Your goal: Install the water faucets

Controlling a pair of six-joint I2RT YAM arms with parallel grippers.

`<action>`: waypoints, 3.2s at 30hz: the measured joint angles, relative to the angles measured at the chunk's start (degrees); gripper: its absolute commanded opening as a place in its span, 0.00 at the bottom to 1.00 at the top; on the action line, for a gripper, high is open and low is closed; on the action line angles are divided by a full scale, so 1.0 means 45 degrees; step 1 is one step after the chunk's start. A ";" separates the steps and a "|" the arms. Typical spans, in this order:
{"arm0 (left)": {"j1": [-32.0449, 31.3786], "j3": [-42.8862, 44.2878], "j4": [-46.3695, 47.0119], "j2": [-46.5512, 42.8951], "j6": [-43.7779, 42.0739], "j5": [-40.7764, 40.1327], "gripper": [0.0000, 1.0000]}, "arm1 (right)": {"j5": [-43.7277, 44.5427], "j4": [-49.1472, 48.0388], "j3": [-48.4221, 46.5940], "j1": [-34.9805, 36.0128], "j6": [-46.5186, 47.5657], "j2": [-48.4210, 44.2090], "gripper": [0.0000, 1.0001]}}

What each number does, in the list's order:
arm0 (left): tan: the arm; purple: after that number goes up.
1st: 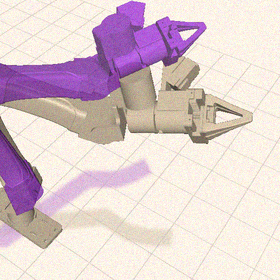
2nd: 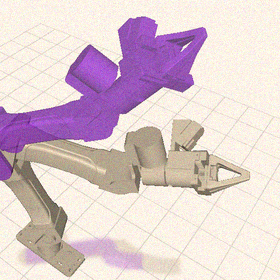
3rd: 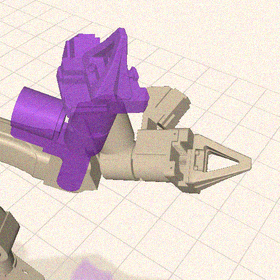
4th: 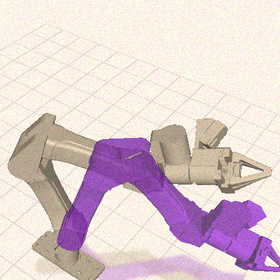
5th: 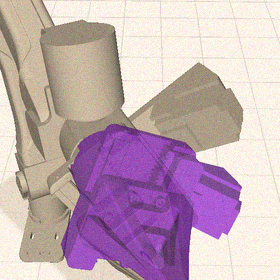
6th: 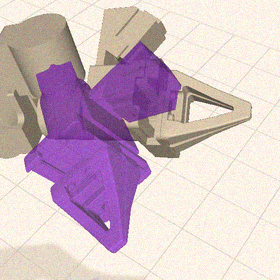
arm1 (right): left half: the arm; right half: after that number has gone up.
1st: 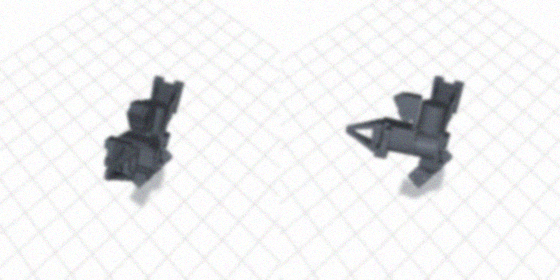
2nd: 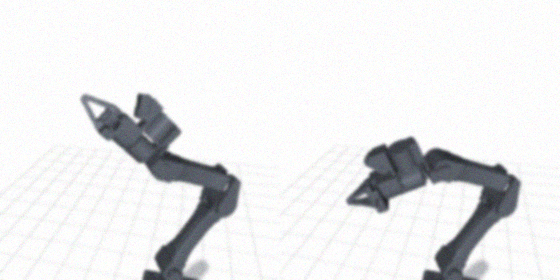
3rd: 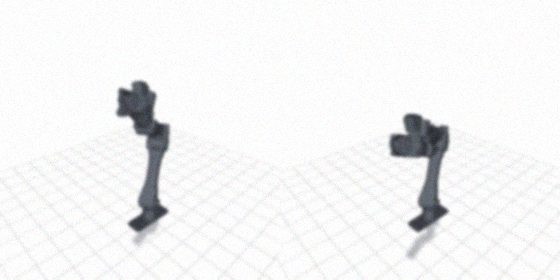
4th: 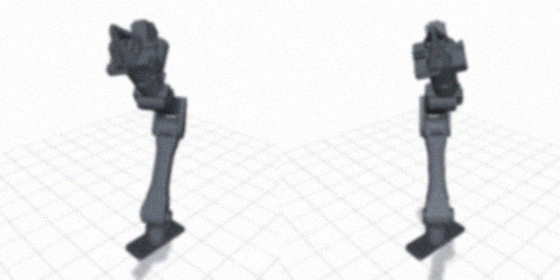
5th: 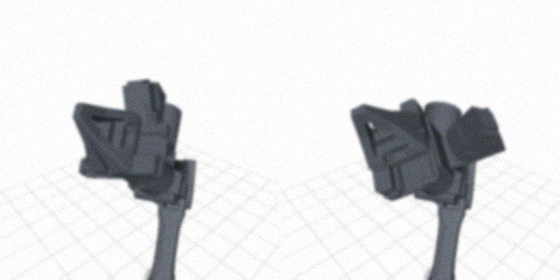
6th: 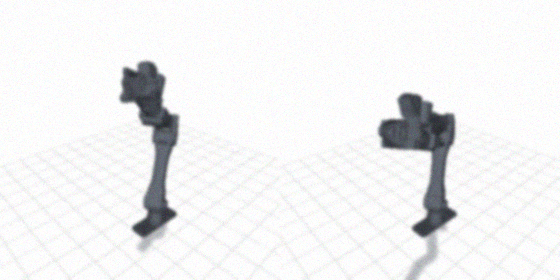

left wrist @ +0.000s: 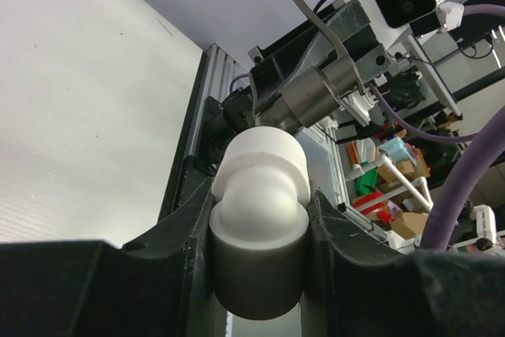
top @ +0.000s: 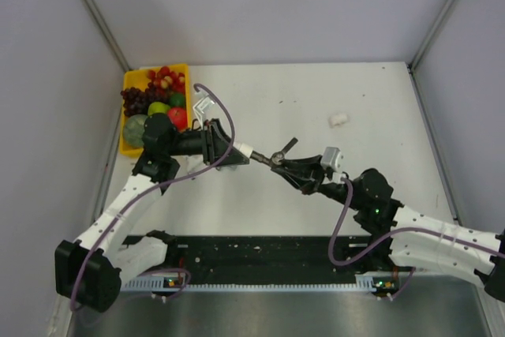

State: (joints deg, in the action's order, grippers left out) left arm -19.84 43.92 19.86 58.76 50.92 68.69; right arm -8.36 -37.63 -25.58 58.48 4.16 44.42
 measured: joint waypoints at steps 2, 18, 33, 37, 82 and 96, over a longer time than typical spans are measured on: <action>0.0053 0.0034 0.0233 0.0000 -0.0039 0.0180 0.00 | -0.0053 -0.0039 0.0000 -0.0063 -0.0097 0.0024 0.00; -0.0272 -0.0588 -0.2618 -0.3973 -0.3551 -0.1598 0.00 | -0.1195 -0.2773 0.0602 -0.0257 -0.7116 0.0821 0.00; -0.0243 -0.1175 -0.1307 -0.3900 -0.2900 -0.2176 0.00 | -0.0976 -0.3390 0.0573 -0.0379 -0.7495 0.1428 0.24; -0.0185 -0.1175 -0.0860 -0.3458 -0.2254 -0.2555 0.00 | -0.0515 -0.3332 0.0393 -0.0520 -0.7004 0.1613 0.28; -0.0044 -0.2569 0.0855 -0.5221 -0.2210 -0.2890 0.29 | -0.2399 -0.8864 -0.0126 -0.0787 -1.2696 0.5809 0.00; -0.0277 -0.1005 -0.3643 -0.6975 -0.6411 -0.7121 0.99 | -0.0437 -0.0665 -0.0107 -0.3041 -0.9908 0.1253 0.00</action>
State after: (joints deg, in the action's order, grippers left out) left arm -21.08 39.40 3.46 27.38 22.06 36.64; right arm -10.33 -40.62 -26.06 44.80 -40.42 50.06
